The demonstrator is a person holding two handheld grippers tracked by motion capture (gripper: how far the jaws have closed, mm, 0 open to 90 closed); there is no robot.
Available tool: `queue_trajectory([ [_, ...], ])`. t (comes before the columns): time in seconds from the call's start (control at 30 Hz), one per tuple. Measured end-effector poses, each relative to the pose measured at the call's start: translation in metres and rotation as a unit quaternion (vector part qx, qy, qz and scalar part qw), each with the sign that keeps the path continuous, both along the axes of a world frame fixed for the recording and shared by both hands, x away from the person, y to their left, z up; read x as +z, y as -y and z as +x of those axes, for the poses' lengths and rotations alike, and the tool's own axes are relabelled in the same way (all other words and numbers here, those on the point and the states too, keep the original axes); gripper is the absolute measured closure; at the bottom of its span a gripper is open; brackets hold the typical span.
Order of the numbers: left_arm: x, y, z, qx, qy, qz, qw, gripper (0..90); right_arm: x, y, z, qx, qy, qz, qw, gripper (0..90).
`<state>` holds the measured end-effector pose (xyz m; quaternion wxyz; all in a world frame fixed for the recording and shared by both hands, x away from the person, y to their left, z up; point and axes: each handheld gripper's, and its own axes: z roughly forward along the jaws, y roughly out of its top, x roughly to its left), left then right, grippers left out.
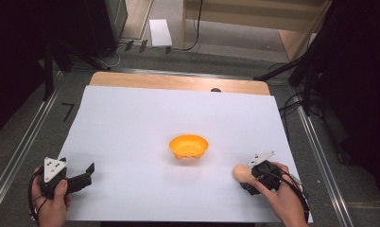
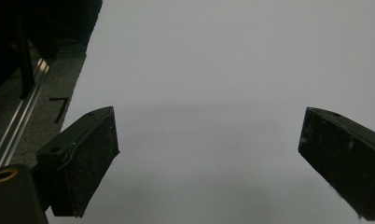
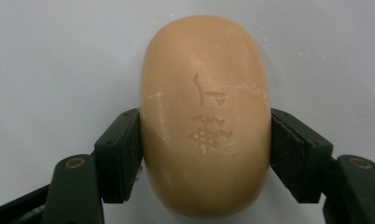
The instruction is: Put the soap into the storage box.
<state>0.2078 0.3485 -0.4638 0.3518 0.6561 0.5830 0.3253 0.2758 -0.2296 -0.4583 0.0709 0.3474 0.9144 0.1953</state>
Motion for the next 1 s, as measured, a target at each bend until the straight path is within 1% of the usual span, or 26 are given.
queue_trajectory([
  [0.07, 0.000, 0.000, 0.000, 0.002, -0.002, 0.002, 1.0000, 5.3, 0.000, -0.002, 0.000, -0.003, 0.001, -0.004, 1.0000, 32.5],
  [0.1, 0.000, 0.001, 0.000, 0.002, -0.002, 0.004, 1.0000, 5.4, 0.000, -0.004, -0.001, 0.001, 0.004, -0.011, 0.9999, 32.4],
  [0.2, 0.000, 0.001, 0.001, 0.002, -0.004, 0.007, 1.0000, 5.6, 0.000, -0.004, -0.001, 0.003, 0.003, -0.011, 0.9999, 32.3],
  [0.23, 0.000, 0.001, 0.001, 0.003, -0.005, 0.007, 1.0000, 5.6, 0.000, -0.003, 0.000, 0.004, 0.001, -0.010, 0.9999, 32.3],
  [0.27, 0.000, 0.001, 0.001, 0.003, -0.004, 0.007, 1.0000, 5.7, 0.000, -0.003, 0.001, 0.004, -0.006, -0.006, 1.0000, 32.2],
  [0.3, 0.000, 0.001, 0.001, 0.003, -0.005, 0.007, 1.0000, 5.7, -0.001, -0.002, 0.003, 0.010, -0.006, -0.005, 0.9999, 32.7],
  [0.4, 0.000, 0.001, 0.001, 0.003, -0.004, 0.005, 1.0000, 5.8, 0.001, -0.004, 0.004, 0.008, -0.013, -0.010, 0.9998, 33.1],
  [0.53, 0.000, 0.000, 0.001, 0.004, -0.004, 0.003, 1.0000, 5.8, 0.001, -0.002, 0.005, 0.015, -0.012, -0.006, 0.9998, 33.4],
  [0.63, 0.000, 0.000, 0.001, 0.004, -0.005, 0.003, 1.0000, 5.9, 0.002, -0.002, 0.006, 0.025, -0.011, -0.005, 0.9996, 33.5],
  [0.73, 0.000, 0.000, 0.001, 0.003, -0.005, 0.002, 1.0000, 5.8, 0.004, -0.004, 0.006, 0.034, -0.005, -0.014, 0.9993, 33.5],
  [0.8, 0.000, 0.000, 0.001, 0.003, -0.004, 0.002, 1.0000, 5.8, 0.008, -0.004, 0.008, 0.042, -0.002, -0.015, 0.9990, 33.5],
  [0.87, 0.000, 0.000, 0.001, 0.002, -0.004, 0.001, 1.0000, 5.8, 0.011, -0.004, 0.010, 0.049, 0.003, -0.010, 0.9988, 33.5],
  [0.93, 0.000, 0.000, 0.001, 0.003, -0.004, 0.001, 1.0000, 5.9, 0.014, -0.006, 0.012, 0.056, 0.007, -0.015, 0.9983, 33.5],
  [1.0, 0.000, 0.000, 0.001, 0.002, -0.004, 0.001, 1.0000, 5.9, 0.017, -0.007, 0.016, 0.071, 0.008, -0.014, 0.9974, 33.5],
])
